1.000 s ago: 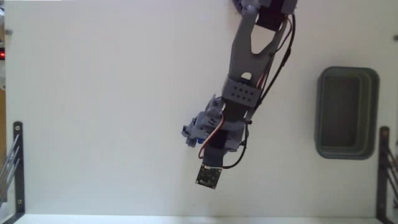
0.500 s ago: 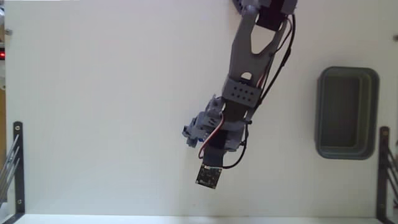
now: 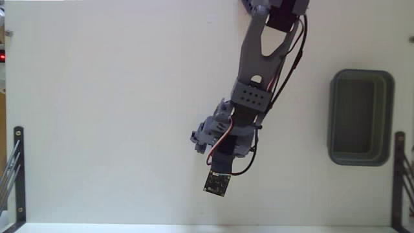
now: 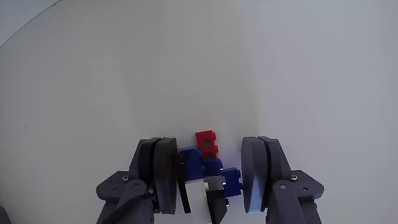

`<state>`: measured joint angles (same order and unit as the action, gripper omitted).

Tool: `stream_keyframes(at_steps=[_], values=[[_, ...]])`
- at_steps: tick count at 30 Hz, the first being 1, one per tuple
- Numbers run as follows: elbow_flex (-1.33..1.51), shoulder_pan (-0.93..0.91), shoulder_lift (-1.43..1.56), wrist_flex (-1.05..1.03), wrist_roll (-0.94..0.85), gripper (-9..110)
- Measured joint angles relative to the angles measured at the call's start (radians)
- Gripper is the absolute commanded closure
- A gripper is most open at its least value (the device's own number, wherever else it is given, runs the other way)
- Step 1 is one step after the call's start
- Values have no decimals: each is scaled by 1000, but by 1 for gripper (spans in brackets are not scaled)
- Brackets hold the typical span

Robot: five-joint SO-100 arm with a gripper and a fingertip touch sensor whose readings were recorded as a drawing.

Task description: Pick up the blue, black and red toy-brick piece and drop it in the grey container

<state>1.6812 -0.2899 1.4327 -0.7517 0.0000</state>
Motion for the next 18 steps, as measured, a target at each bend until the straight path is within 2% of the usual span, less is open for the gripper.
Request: stream_keyframes(at_steps=[18], values=[[0, 0, 0, 0, 0, 46]])
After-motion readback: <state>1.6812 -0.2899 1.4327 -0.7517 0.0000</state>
